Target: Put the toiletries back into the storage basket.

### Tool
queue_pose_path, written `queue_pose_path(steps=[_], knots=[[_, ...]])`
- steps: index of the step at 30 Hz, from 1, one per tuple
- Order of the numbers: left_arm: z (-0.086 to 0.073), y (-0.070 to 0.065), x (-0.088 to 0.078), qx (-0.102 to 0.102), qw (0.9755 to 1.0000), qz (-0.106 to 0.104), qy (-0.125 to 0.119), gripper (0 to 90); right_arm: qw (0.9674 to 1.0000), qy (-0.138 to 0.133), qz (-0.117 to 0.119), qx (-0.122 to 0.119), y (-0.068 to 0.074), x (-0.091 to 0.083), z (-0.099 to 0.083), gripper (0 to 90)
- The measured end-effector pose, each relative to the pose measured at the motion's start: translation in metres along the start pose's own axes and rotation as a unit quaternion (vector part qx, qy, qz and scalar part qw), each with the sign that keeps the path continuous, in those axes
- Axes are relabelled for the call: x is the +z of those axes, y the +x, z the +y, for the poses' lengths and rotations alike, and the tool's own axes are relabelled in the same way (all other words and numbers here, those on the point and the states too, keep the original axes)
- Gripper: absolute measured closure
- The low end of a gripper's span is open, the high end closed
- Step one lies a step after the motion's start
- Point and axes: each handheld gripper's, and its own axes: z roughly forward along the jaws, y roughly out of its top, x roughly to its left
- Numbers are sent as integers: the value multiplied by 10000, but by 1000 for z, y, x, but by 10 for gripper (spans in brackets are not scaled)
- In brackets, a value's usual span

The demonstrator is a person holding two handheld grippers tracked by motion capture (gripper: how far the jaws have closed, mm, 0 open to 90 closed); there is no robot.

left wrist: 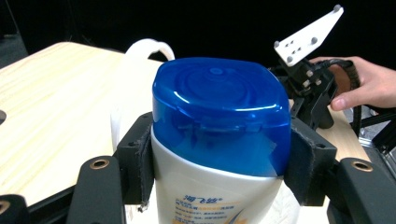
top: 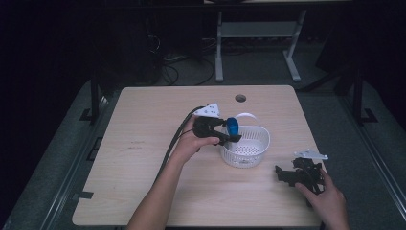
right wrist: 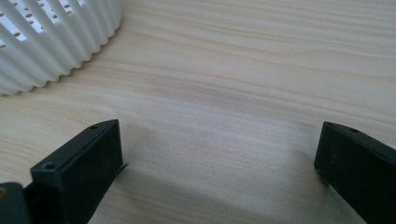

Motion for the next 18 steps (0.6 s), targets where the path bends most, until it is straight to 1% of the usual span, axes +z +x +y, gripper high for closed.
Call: queue_pose_path(steps=[2,3,5,10,18], knots=[[-2,1,1,-5,10000,23,-4,367,10000,1,-1,0,0,0,0,5],[-3,1,1,-26,10000,19,-63,367,10000,0,0,0,0,0,0,5],[-4,1,0,-40,9999,7,-97,366,10000,0,0,0,0,0,0,5],[-4,1,-1,-33,10000,6,-71,363,10000,1,0,7,0,0,0,5],[-4,1,0,-85,10000,15,-48,344,10000,0,0,1,0,0,0,5]])
